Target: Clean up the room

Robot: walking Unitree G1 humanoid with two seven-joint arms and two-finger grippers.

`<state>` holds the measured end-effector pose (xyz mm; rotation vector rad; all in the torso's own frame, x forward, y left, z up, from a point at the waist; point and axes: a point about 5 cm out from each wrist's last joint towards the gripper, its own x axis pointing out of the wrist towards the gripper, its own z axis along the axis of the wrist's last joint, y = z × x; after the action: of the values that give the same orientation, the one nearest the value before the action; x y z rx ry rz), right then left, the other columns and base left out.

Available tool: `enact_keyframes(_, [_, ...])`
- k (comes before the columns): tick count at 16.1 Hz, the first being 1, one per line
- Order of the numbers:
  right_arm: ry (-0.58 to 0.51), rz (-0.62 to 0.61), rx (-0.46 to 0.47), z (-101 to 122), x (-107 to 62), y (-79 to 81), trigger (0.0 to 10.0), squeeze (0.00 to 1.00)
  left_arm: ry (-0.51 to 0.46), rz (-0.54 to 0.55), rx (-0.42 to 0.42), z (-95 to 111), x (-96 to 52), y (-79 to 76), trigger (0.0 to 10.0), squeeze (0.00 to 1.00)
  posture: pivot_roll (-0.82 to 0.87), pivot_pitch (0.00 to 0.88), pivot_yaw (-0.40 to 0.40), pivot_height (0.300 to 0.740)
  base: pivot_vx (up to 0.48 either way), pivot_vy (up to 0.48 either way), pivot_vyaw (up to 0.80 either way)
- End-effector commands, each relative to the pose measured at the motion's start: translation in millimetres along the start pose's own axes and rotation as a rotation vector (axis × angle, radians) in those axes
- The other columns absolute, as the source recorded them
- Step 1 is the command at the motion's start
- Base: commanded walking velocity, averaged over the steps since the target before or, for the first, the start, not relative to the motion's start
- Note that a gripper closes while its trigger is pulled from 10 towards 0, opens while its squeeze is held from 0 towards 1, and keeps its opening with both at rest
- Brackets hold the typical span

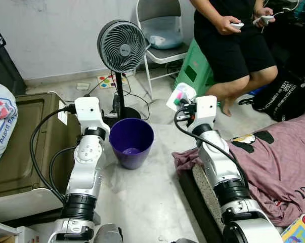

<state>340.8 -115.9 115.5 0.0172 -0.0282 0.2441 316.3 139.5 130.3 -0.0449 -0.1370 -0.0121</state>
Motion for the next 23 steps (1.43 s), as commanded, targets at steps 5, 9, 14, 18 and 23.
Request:
enact_keyframes(5, [-0.009, 0.0, -0.006, 2.7, 2.0, -1.1, 10.0, 0.0, -0.014, -0.012, 0.0, 2.3, 0.8, -0.9, 10.0, 0.0, 0.07, 0.0, -0.073, 0.74, 0.3, 0.0, 0.0])
enact_keyframes(9, [-0.01, -0.002, -0.003, 3.4, 2.7, -0.9, 10.0, 0.0, -0.014, -0.011, -0.002, 2.7, 1.6, -0.4, 10.0, 0.0, 0.07, 0.0, -0.071, 0.74, 0.3, 0.0, 0.0])
enact_keyframes(14, [-0.014, 0.012, 0.001, 4.2, 3.6, 0.6, 10.0, 0.0, -0.013, -0.011, -0.011, 2.8, 2.6, -0.5, 10.0, 0.0, 0.06, 0.0, -0.071, 0.74, 0.31, 0.0, 0.0])
enact_keyframes(18, [-0.015, 0.009, 0.004, 4.3, 4.4, 0.7, 10.0, 0.0, -0.011, -0.012, -0.003, 3.0, 3.3, 0.0, 10.0, 0.0, 0.06, 0.0, -0.068, 0.74, 0.301, 0.0, 0.0])
enact_keyframes(23, [-0.016, 0.007, 0.006, 4.4, 4.7, 0.8, 10.0, 0.0, 0.005, -0.018, 0.007, 1.1, 5.1, -1.7, 10.0, 0.0, 0.06, 0.0, -0.067, 0.74, 0.104, 0.0, 0.0])
